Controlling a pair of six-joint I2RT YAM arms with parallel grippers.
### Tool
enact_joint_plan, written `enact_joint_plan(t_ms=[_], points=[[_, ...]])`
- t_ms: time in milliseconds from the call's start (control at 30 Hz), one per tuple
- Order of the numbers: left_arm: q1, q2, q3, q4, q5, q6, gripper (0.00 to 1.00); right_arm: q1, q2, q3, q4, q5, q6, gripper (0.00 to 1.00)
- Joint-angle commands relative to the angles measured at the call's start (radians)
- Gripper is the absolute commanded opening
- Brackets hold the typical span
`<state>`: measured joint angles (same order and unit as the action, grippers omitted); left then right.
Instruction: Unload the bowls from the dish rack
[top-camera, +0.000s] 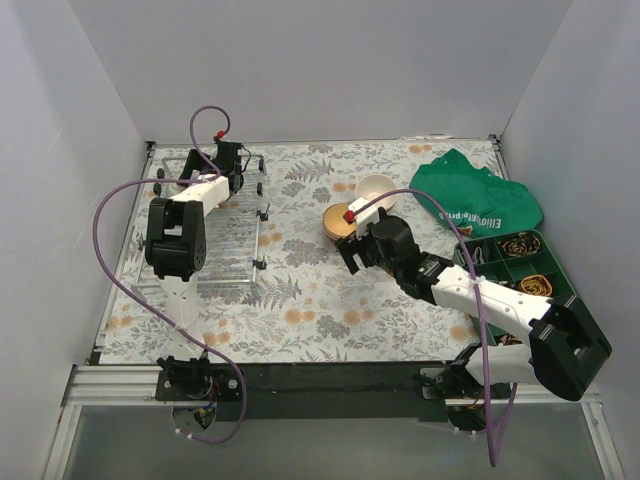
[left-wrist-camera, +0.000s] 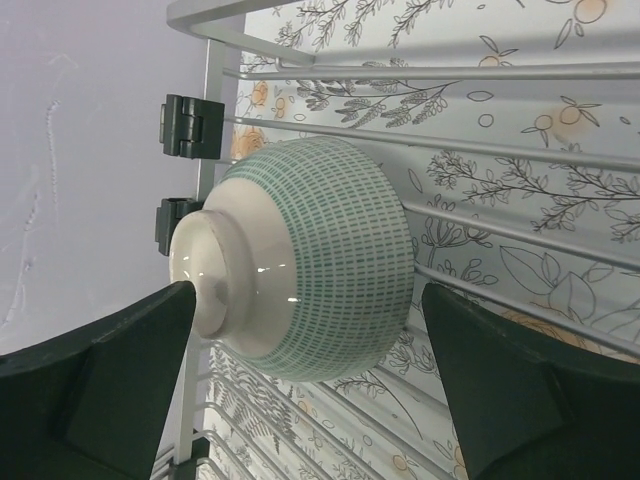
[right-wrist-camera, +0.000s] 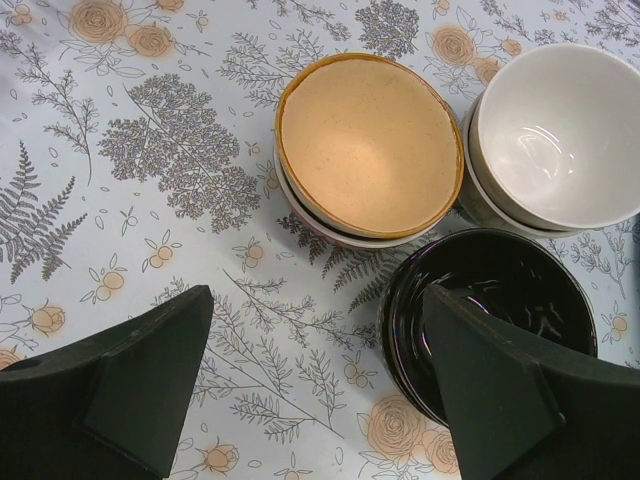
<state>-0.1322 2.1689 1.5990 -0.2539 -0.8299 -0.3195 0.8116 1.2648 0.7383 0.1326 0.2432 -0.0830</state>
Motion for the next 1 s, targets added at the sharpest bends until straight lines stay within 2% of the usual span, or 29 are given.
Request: enact_joint_plan(t_ms=[0, 233, 700, 900, 967], points=[[0.002, 0.041, 0.006, -0.053, -0.067, 0.048, 0.98, 0.000, -0.015, -0.005, 0.058, -0.002, -0.006, 0.94], [-0.006, 0.072, 0.006, -0.053, -0.098, 0.082, 0.97, 0.001, -0.007, -0.007, 0.065, -0.007, -0.006, 0.94], [-0.027, 0.005, 0.009, -0.042, -0.090, 0.063, 0.57, 0.000, -0.016, -0.013, 0.070, -0.021, -0.008, 0.93], [-0.037, -0.057, 0.009, -0.015, -0.103, 0.057, 0.45, 0.000, -0.021, -0.013, 0.068, -0.028, -0.008, 0.93], [-0.043, -0.070, 0.006, -0.012, -0.104, 0.042, 0.37, 0.001, -0.022, -0.013, 0.068, -0.031, -0.008, 0.92]])
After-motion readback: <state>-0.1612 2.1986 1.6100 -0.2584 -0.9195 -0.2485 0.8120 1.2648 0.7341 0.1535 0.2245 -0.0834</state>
